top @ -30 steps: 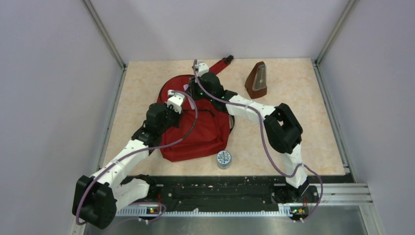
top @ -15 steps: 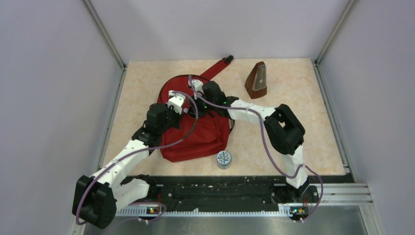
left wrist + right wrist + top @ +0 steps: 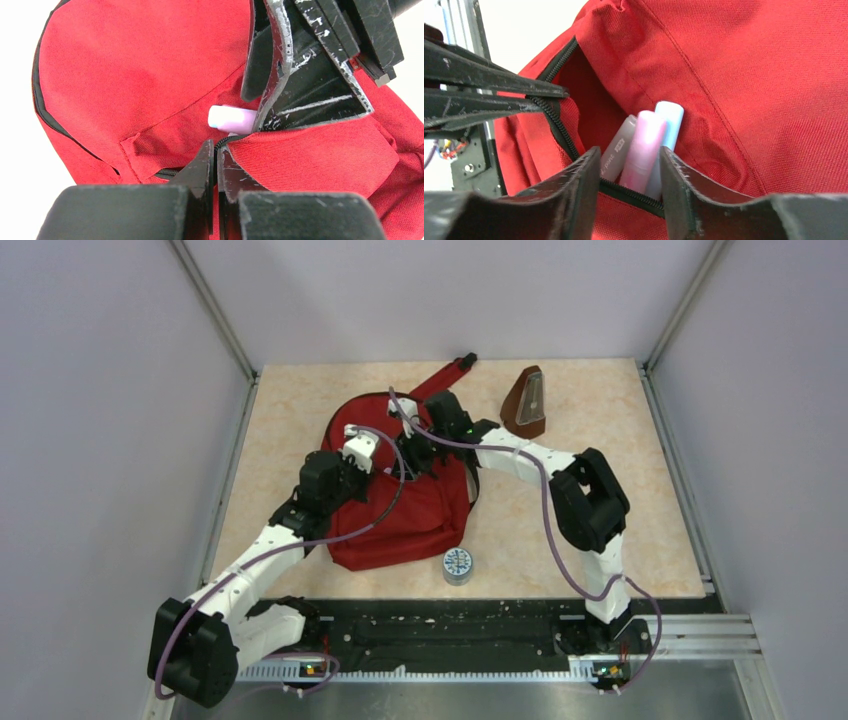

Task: Pack the student bag
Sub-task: Place the personal item in the student bag.

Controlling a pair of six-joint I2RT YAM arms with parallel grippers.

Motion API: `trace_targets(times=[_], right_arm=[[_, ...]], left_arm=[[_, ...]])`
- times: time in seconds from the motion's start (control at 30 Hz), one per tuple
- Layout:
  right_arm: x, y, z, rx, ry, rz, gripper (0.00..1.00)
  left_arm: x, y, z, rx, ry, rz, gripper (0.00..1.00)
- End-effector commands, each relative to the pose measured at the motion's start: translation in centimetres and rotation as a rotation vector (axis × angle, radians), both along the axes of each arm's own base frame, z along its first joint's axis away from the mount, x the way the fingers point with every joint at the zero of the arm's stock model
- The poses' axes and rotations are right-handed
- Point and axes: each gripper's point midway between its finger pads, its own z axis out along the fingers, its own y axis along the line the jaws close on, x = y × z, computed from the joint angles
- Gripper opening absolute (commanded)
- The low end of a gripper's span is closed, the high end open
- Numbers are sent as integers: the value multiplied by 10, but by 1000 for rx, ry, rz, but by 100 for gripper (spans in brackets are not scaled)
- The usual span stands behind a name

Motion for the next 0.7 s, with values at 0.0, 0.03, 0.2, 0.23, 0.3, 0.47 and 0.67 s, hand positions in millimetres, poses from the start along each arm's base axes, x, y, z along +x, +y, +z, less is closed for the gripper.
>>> trace_targets(times=[0.0,0.03,0.2,0.23,0.3,0.47,0.67], right_arm=[[-9,5,34,77,-48,60,52],[-9,5,41,96,-54,52,55],[-1,-4,64,131,-109,-22,68],[1,-8,70,142,-118,-49,69],[3,-20,83,168,-133,-116,70],[-5,-68,114,213,-218,-334,71],[-27,-129,104,184,-247,-544,78]], left_arm=[[9,0,22,-24,-87,9,0],[9,0,22,-24,-87,9,0],[9,0,23,-26,-94,12,0],[9,0,23,-26,-98,12,0],[9,1,23,-29,-103,17,0],[10,4,23,-25,-110,30,0],[10,4,24,-26,-111,35,0]])
